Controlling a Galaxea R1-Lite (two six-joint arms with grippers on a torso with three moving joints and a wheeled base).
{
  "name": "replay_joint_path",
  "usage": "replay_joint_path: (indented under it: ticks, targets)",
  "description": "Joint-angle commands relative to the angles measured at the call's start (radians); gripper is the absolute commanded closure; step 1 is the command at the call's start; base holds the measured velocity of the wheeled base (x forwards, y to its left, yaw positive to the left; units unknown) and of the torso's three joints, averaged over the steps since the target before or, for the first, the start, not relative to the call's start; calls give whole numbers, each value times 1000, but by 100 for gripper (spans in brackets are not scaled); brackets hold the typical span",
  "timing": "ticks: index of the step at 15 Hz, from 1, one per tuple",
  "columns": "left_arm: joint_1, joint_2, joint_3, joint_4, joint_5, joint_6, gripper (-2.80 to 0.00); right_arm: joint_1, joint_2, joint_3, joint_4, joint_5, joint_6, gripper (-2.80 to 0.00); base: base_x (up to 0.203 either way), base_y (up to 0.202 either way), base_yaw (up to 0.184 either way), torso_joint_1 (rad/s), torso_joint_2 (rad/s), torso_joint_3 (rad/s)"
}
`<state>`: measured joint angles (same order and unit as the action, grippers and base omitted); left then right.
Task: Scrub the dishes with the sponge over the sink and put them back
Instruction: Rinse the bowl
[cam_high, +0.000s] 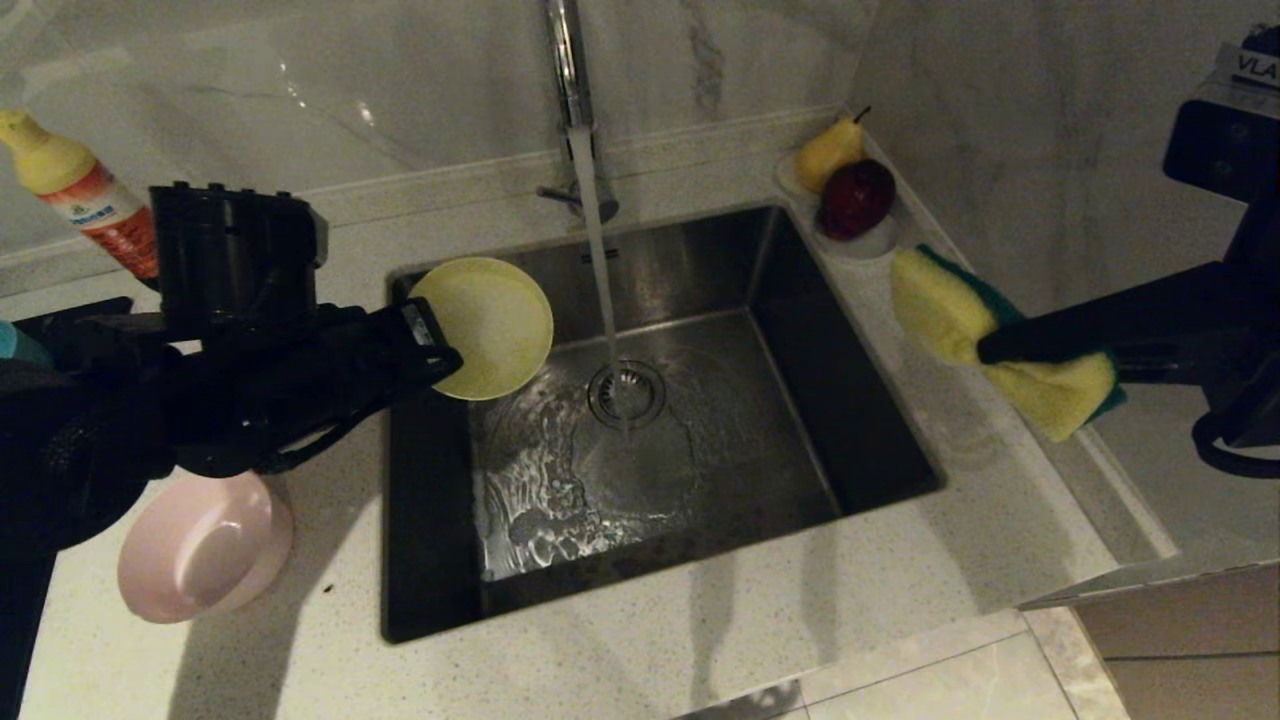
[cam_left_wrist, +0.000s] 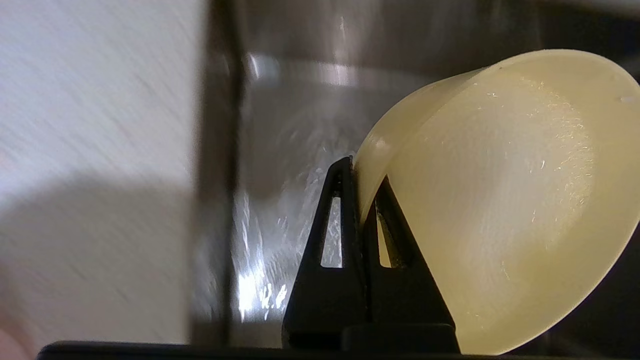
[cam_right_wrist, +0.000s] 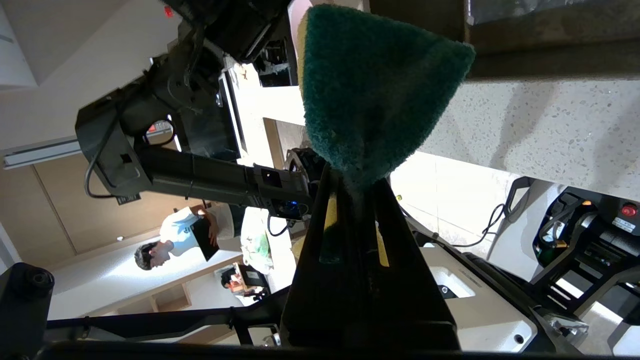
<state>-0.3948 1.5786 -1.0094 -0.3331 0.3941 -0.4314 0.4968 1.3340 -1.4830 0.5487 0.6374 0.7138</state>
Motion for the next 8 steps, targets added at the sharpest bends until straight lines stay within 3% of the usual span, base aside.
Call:
replay_joint_path:
  ticks: [1, 6, 8]
  targets:
    - [27, -59, 101, -182, 7, 54, 0, 0, -6, 0, 4, 2, 4, 0, 0, 0, 0, 0, 0, 0]
    - [34, -100, 272, -577, 11, 351, 0, 0, -3, 22, 4, 3, 4, 0, 0, 0, 0, 0, 0, 0]
    - [34, -102, 310, -662, 11, 412, 0, 8, 1, 42, 4, 2, 6, 0, 0, 0, 0, 0, 0, 0]
